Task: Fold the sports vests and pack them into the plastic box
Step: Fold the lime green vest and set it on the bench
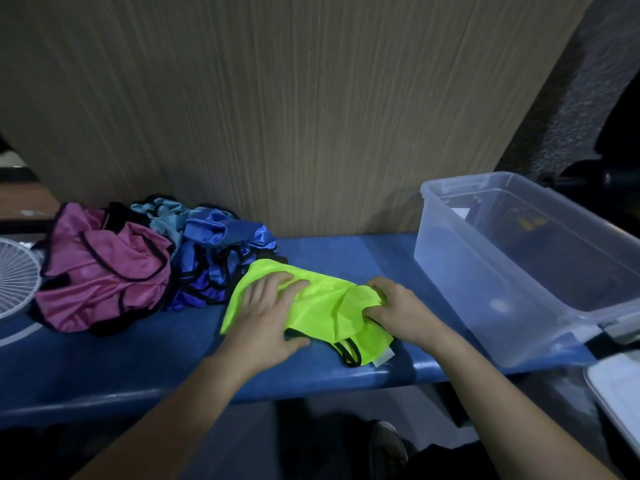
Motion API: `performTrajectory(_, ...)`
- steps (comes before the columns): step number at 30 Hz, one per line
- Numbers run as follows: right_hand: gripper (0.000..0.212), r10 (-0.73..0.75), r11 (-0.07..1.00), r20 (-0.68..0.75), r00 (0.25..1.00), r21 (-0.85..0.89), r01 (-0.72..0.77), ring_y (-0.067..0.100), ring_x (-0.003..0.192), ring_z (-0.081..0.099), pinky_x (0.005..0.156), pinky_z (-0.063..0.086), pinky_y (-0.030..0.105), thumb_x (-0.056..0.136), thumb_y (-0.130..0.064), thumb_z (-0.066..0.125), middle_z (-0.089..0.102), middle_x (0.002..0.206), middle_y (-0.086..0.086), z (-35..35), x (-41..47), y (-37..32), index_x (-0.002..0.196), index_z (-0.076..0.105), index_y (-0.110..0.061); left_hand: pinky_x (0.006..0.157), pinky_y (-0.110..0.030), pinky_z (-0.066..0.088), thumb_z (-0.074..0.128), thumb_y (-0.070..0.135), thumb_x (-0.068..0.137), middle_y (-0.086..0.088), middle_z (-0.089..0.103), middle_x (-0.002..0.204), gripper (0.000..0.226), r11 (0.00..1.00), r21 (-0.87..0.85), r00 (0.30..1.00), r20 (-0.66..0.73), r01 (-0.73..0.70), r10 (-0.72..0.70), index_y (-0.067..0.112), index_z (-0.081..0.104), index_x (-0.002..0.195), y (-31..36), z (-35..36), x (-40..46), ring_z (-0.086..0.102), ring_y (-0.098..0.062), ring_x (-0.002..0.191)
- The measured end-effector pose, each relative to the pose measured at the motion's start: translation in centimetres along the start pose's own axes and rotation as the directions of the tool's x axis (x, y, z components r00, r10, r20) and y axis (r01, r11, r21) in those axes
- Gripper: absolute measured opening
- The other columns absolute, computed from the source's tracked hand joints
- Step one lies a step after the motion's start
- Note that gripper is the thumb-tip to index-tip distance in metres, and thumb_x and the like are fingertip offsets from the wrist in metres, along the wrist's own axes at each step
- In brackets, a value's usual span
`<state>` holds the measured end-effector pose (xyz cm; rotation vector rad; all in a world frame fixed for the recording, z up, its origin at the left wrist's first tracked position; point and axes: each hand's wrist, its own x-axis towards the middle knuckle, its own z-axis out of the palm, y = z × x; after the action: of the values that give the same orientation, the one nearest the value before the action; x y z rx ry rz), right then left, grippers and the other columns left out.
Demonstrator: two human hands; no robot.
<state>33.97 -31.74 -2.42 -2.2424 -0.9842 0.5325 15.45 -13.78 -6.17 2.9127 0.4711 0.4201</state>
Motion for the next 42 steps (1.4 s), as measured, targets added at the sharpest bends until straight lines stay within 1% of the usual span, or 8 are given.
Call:
performTrajectory(4,0.021,0.049,0.999,-0.120,0.992,-0.007,-0.050,0.022,0.091,0.062,0.076,0.052,0.036,0.084,-0.013,0.062,0.069,0.096,0.003,0.1,0.3,0.1,0.104,0.064,-0.019,0.088,-0.028,0.042,0.067,0.051,0.085,0.010,0.048,0.115,0.043,0.894,-0.061,0.893,-0.118,-0.443,0.434,0.035,0.056,0.124,5.0,0.1,-0.4,0.047,-0.012,0.106)
performTrajectory(7,0.021,0.113,0.992,-0.232,0.966,-0.032,-0.123,0.027,0.094,0.062,0.079,0.053,0.038,0.084,-0.018,0.055,0.071,0.097,0.002,0.0,0.3,0.5,0.101,0.066,-0.023,0.082,-0.029,0.042,0.066,0.055,0.083,0.012,0.052,0.112,0.048,0.854,-0.020,0.853,-0.065,-0.519,0.517,0.034,0.056,0.124,7.4,2.2,-0.7,0.051,-0.012,0.100)
performTrajectory(17,0.018,0.269,0.945,-0.259,0.928,-0.114,-0.306,0.024,0.046,0.066,0.073,0.059,0.036,0.076,-0.018,0.043,0.068,0.054,0.004,-2.0,-0.6,2.1,0.088,0.057,-0.017,0.078,-0.025,0.051,0.074,0.063,0.071,0.013,0.059,0.104,0.054,0.928,-0.009,0.928,-0.023,-0.373,0.372,0.031,0.069,0.114,6.5,4.4,0.4,0.055,-0.011,0.093)
performTrajectory(20,0.019,0.246,0.958,-0.229,0.942,-0.091,-0.272,0.026,0.058,0.068,0.072,0.059,0.040,0.076,-0.020,0.047,0.069,0.064,0.007,-2.2,-1.0,2.3,0.091,0.059,-0.018,0.065,-0.023,0.051,0.088,0.030,0.060,0.014,0.061,0.085,0.038,0.924,-0.020,0.920,-0.110,-0.382,0.377,0.032,0.074,0.096,6.6,3.9,1.0,0.057,-0.013,0.079)
performTrajectory(23,0.021,0.227,0.969,-0.224,0.948,-0.048,-0.243,0.027,0.082,0.063,0.076,0.056,0.040,0.078,-0.020,0.057,0.068,0.091,0.005,-2.4,-1.2,2.2,0.098,0.058,-0.023,0.067,-0.027,0.052,0.070,0.024,0.073,0.014,0.066,0.087,0.025,0.947,-0.168,0.950,-0.204,-0.273,0.237,0.028,0.073,0.097,6.1,2.4,1.5,0.059,-0.015,0.084)
performTrajectory(30,0.057,-0.190,0.982,-0.230,0.954,-0.066,0.179,0.019,0.122,0.042,0.106,0.037,0.039,0.068,-0.019,0.051,0.042,0.125,-0.008,-2.3,-2.7,0.4,0.125,0.051,-0.025,0.070,-0.030,0.048,0.069,0.024,0.092,0.007,0.069,0.079,0.007,0.780,-0.622,0.946,-0.285,-0.060,-0.155,0.018,0.072,0.092,4.4,-3.1,1.7,0.061,-0.012,0.072)
performTrajectory(35,0.034,-0.532,0.838,-0.271,0.802,-0.037,0.544,0.016,0.120,0.050,0.105,0.035,0.043,0.089,-0.027,0.047,0.055,0.121,-0.008,-1.8,-4.3,-2.5,0.120,0.058,-0.019,0.065,-0.029,0.046,0.069,0.023,0.093,0.006,0.069,0.076,0.007,0.703,-0.710,0.937,-0.273,-0.045,-0.216,0.025,0.071,0.087,4.6,-5.0,1.6,0.059,-0.011,0.067)
performTrajectory(42,0.027,-0.470,0.879,-0.359,0.806,-0.109,0.464,0.003,0.097,0.055,0.093,0.038,0.025,0.083,-0.049,0.059,0.064,0.097,-0.020,-0.7,-4.0,-4.0,0.104,0.062,-0.033,0.065,-0.048,0.046,0.063,0.048,0.089,-0.013,0.060,0.074,0.018,0.608,-0.790,0.934,-0.274,-0.082,-0.230,0.031,0.068,0.089,4.6,-6.6,1.4,0.054,-0.032,0.069)
